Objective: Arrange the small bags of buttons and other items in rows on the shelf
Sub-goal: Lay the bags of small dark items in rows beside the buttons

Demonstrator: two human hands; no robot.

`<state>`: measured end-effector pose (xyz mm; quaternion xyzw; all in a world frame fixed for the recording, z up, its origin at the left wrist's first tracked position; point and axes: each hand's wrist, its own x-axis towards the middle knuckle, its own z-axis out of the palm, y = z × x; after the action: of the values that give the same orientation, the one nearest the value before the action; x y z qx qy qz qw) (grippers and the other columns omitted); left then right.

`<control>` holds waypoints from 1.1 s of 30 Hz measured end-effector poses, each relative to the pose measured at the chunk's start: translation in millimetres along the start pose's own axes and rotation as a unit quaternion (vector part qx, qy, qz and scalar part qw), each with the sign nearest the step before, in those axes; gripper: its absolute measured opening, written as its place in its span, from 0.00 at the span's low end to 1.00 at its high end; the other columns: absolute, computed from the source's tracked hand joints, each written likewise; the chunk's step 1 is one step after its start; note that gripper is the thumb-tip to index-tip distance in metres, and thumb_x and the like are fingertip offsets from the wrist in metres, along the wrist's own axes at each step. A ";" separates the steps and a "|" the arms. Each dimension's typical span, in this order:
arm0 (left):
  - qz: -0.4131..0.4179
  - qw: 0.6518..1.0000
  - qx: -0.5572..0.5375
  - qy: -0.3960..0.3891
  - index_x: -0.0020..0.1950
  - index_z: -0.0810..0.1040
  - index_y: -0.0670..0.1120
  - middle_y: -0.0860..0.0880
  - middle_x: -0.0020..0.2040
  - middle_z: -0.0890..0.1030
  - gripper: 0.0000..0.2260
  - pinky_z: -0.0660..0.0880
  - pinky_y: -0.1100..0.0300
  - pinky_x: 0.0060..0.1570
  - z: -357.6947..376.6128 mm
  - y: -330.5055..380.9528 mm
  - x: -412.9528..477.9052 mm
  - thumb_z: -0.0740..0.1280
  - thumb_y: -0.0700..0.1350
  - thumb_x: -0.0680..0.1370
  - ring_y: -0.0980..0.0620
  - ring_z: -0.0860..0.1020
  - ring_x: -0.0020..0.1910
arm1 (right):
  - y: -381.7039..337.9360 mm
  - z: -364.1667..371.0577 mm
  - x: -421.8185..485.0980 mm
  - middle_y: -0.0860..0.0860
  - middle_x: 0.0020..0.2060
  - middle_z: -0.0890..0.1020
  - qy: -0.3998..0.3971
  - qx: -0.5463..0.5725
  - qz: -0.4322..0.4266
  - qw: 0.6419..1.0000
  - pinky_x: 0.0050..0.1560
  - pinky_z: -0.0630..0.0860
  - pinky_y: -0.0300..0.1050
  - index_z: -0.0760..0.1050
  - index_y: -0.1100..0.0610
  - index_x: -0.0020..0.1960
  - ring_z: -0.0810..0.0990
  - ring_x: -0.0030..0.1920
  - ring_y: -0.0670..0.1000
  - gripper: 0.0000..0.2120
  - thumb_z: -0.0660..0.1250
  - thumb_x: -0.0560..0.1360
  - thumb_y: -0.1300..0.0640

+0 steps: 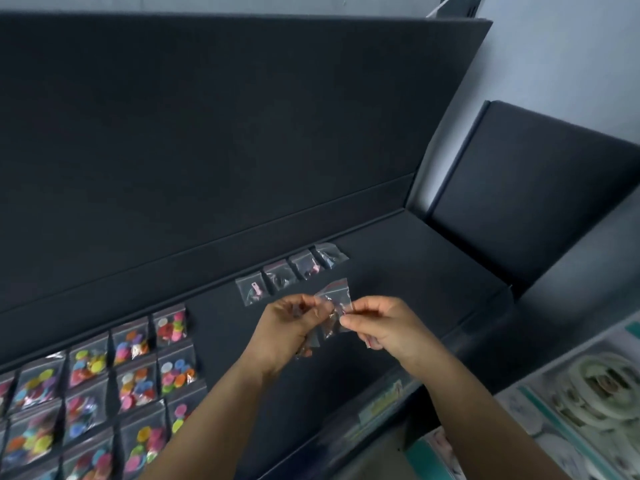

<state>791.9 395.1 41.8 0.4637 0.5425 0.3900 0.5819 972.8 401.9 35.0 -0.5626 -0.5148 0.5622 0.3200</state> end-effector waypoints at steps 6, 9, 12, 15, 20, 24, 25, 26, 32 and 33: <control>-0.031 0.995 0.012 0.093 0.42 0.81 0.40 0.48 0.33 0.81 0.11 0.70 0.65 0.22 11.5 -8.6 56.1 0.66 0.47 0.78 0.52 0.71 0.24 | 10.7 -40.0 54.1 0.48 0.29 0.81 -0.013 -0.005 0.053 0.998 0.29 0.67 0.37 0.81 0.57 0.45 0.70 0.28 0.46 0.03 0.74 0.71 0.60; -0.035 0.992 0.038 0.113 0.47 0.82 0.46 0.47 0.38 0.83 0.05 0.72 0.62 0.25 25.4 -16.0 84.0 0.67 0.45 0.78 0.52 0.72 0.25 | 13.3 -64.4 89.7 0.48 0.29 0.81 0.028 -0.015 0.072 0.997 0.29 0.67 0.38 0.82 0.57 0.44 0.71 0.27 0.45 0.03 0.74 0.71 0.59; -0.003 0.970 0.176 0.168 0.56 0.80 0.52 0.52 0.36 0.82 0.09 0.74 0.62 0.36 39.0 -23.8 108.5 0.68 0.47 0.77 0.56 0.76 0.27 | 12.0 -85.8 129.5 0.45 0.27 0.79 0.066 -0.040 0.064 0.995 0.27 0.68 0.33 0.81 0.57 0.44 0.72 0.25 0.42 0.02 0.73 0.72 0.60; 0.030 0.928 0.330 0.169 0.66 0.74 0.53 0.56 0.64 0.76 0.16 0.69 0.65 0.54 49.4 -32.9 128.3 0.65 0.50 0.78 0.55 0.78 0.55 | 12.1 -97.9 168.2 0.47 0.29 0.80 0.068 -0.051 0.048 0.995 0.23 0.67 0.30 0.81 0.58 0.44 0.72 0.23 0.41 0.02 0.72 0.72 0.62; 0.025 0.907 0.395 0.147 0.71 0.69 0.56 0.60 0.74 0.64 0.19 0.69 0.61 0.62 56.0 -38.8 150.8 0.63 0.51 0.79 0.57 0.70 0.68 | 19.5 -100.4 212.3 0.51 0.32 0.84 0.044 -0.149 0.001 0.988 0.28 0.71 0.34 0.83 0.57 0.41 0.75 0.26 0.43 0.04 0.73 0.72 0.56; 0.018 0.886 0.447 0.123 0.73 0.65 0.56 0.62 0.75 0.59 0.21 0.72 0.59 0.59 62.0 -35.4 157.4 0.61 0.52 0.80 0.54 0.74 0.65 | 20.4 -108.1 222.1 0.49 0.32 0.83 0.026 -0.301 -0.062 0.951 0.37 0.76 0.43 0.82 0.54 0.42 0.82 0.32 0.48 0.05 0.70 0.72 0.53; 0.015 0.882 0.456 0.120 0.74 0.64 0.57 0.62 0.76 0.58 0.21 0.73 0.59 0.58 62.9 -34.6 158.2 0.60 0.52 0.80 0.53 0.74 0.64 | 20.4 -110.9 223.8 0.47 0.35 0.83 0.030 -0.320 -0.074 0.944 0.38 0.77 0.43 0.82 0.53 0.46 0.82 0.34 0.48 0.06 0.70 0.72 0.52; 0.011 0.877 0.465 0.119 0.74 0.64 0.57 0.62 0.76 0.58 0.21 0.73 0.58 0.58 63.6 -33.8 159.0 0.60 0.52 0.80 0.53 0.75 0.64 | 20.6 -113.4 225.8 0.46 0.39 0.82 0.037 -0.337 -0.092 0.936 0.39 0.77 0.43 0.80 0.52 0.49 0.82 0.36 0.49 0.08 0.71 0.72 0.51; -0.014 0.854 0.510 0.100 0.75 0.59 0.59 0.61 0.77 0.52 0.22 0.73 0.57 0.57 67.2 -29.1 160.7 0.58 0.53 0.81 0.51 0.76 0.62 | 27.5 -117.3 238.0 0.44 0.55 0.75 -0.066 -0.438 -0.246 0.862 0.40 0.68 0.33 0.80 0.50 0.60 0.77 0.45 0.45 0.14 0.69 0.75 0.50; -0.018 0.851 0.516 0.096 0.75 0.59 0.59 0.60 0.78 0.51 0.22 0.74 0.56 0.57 67.8 -28.6 160.6 0.58 0.53 0.81 0.50 0.76 0.62 | 29.5 -117.7 240.0 0.43 0.57 0.75 -0.080 -0.446 -0.242 0.858 0.39 0.66 0.32 0.79 0.49 0.61 0.76 0.44 0.44 0.15 0.68 0.76 0.49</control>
<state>875.0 533.3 -30.3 0.6477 0.7271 0.0858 0.2110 1053.5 645.2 -46.2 -0.4556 -0.8544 0.2199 0.1184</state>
